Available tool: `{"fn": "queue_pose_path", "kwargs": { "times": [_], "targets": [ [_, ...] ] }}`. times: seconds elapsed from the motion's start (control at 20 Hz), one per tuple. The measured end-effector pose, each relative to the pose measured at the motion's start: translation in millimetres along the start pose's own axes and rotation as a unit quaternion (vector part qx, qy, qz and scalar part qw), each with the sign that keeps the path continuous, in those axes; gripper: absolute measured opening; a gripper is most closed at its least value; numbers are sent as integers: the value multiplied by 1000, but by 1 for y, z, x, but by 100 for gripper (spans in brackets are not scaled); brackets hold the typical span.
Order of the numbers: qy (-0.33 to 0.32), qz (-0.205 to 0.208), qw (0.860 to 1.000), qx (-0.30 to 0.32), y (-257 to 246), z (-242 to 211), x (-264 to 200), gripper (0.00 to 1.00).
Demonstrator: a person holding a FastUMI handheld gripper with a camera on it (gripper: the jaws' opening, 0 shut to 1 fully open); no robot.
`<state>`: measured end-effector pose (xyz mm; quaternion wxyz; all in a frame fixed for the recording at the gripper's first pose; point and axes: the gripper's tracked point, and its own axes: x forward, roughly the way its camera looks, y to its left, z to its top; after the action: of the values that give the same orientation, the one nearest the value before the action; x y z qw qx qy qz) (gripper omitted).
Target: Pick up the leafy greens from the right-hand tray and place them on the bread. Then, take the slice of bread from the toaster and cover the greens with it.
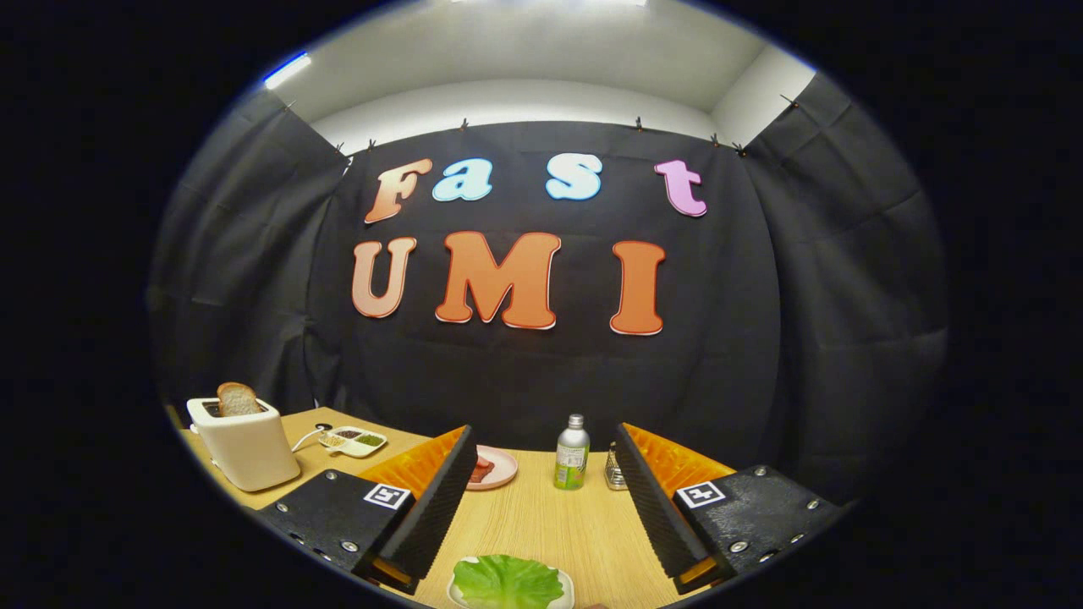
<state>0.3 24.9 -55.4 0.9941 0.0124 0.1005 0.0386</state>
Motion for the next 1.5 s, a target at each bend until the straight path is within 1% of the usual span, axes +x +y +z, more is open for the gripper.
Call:
{"fn": "queue_pose_path", "kwargs": {
  "times": [0.1, 0.25, 0.5, 0.7, 0.95, 1.25, 1.5],
  "targets": [
    [18, 7, 1000, -1, 4, -12, 1, 98],
    [71, 24, 997, 4, 17, -45, 1, 98],
    [127, 26, 992, 6, 21, -76, 1, 98],
    [177, 21, 984, -16, 18, -105, 0, 99],
    [242, 54, 969, -16, 34, -144, -8, 99],
    [317, 58, 947, -15, 35, -192, -13, 99],
    [360, 62, 931, -15, 37, -218, -19, 99]
  ]
}}
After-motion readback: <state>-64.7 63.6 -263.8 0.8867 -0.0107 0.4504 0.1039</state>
